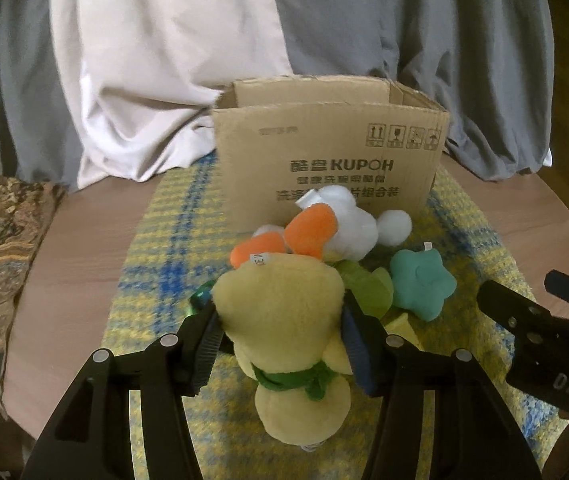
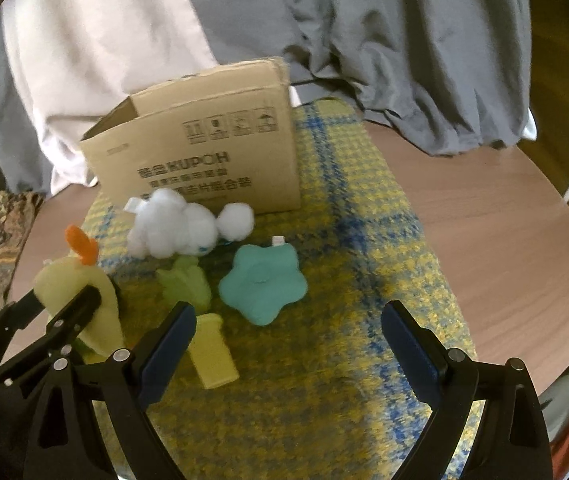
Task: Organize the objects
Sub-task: 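Grasp the yellow cup with the right tool while the left tool holds the duck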
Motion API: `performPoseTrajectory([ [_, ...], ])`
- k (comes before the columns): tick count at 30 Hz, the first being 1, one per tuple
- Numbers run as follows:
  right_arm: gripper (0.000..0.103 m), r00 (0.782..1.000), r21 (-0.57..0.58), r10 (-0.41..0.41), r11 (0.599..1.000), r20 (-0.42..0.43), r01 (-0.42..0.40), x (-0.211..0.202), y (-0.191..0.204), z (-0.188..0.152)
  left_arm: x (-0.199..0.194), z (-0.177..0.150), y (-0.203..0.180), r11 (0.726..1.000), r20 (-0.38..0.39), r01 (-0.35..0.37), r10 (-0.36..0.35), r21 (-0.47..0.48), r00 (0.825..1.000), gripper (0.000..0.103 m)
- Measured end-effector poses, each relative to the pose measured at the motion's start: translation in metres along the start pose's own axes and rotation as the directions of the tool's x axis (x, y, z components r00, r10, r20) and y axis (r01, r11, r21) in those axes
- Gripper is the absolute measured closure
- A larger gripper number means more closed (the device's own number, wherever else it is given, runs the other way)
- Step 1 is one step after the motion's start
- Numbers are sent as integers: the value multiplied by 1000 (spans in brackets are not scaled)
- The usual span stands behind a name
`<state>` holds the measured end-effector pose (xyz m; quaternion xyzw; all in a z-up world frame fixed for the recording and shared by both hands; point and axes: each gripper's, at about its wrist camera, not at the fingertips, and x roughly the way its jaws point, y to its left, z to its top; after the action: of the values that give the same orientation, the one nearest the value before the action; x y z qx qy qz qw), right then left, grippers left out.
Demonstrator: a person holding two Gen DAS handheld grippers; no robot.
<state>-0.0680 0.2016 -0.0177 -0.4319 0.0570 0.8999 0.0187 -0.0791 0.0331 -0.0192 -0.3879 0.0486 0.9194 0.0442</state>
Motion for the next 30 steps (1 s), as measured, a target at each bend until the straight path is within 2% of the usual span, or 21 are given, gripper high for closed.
performPoseTrajectory([
  [4, 9, 1000, -36, 23, 999, -11, -23, 1, 13, -5, -11, -11, 9, 1000, -1, 11, -11, -20, 1000, 49],
  [7, 9, 999, -52, 43, 998, -30, -45, 8, 22, -12, -16, -18, 16, 1000, 4, -8, 8, -30, 1000, 49],
  [14, 10, 997, -83, 41, 995, -68, -47, 29, 42, -25, -2, -29, 31, 997, -27, -53, 51, -50, 998, 49],
  [23, 20, 988, -98, 42, 994, -146, -56, 62, 53, -37, 9, -40, 36, 995, -39, -88, 87, -50, 995, 49],
  [26, 26, 986, -104, 38, 993, -164, -56, 69, 56, -40, 9, -40, 34, 995, -35, -93, 92, -47, 995, 49],
  [30, 46, 981, -104, 41, 993, -192, -62, 77, 58, -42, 10, -40, 33, 994, -31, -95, 94, -46, 995, 49],
])
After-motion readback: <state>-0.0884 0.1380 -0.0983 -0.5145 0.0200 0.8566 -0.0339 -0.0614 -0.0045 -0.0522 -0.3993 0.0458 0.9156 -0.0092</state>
